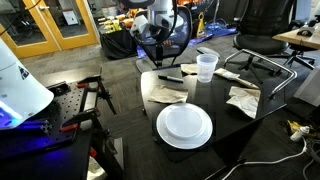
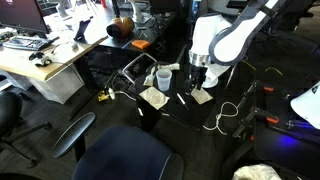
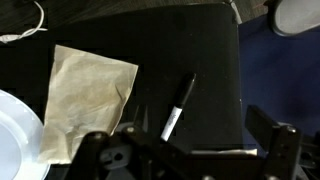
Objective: Put the marker inside the plastic cup.
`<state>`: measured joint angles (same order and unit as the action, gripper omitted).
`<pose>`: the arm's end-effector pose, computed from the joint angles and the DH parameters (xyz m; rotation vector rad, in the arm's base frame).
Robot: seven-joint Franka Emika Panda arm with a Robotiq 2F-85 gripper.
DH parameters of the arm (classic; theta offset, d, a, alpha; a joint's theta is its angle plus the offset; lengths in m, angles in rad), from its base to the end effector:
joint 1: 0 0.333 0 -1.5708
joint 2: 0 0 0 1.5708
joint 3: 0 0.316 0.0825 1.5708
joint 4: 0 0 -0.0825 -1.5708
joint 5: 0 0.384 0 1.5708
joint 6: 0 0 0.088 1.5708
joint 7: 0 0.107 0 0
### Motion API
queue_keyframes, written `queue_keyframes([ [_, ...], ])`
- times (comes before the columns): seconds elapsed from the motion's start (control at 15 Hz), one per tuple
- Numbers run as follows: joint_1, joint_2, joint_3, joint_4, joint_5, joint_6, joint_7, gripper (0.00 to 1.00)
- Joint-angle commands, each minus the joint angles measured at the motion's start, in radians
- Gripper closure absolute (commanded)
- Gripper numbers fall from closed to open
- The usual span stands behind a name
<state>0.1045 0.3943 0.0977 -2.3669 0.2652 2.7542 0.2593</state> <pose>0.4943 0.0931 0.1596 -2.9740 0.4658 0.0608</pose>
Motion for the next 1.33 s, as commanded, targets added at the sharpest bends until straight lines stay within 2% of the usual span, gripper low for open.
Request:
queue_keyframes([
  [0.0, 0.017, 0.077, -0.012, 0.067, 0.007, 0.042, 0.054, 0.00],
  [0.8, 0.118, 0.236, -0.127, 0.198, -0.011, 0.034, 0.255, 0.00],
  [1.27, 0.138, 0.292, -0.153, 0.234, -0.001, 0.037, 0.314, 0.00],
])
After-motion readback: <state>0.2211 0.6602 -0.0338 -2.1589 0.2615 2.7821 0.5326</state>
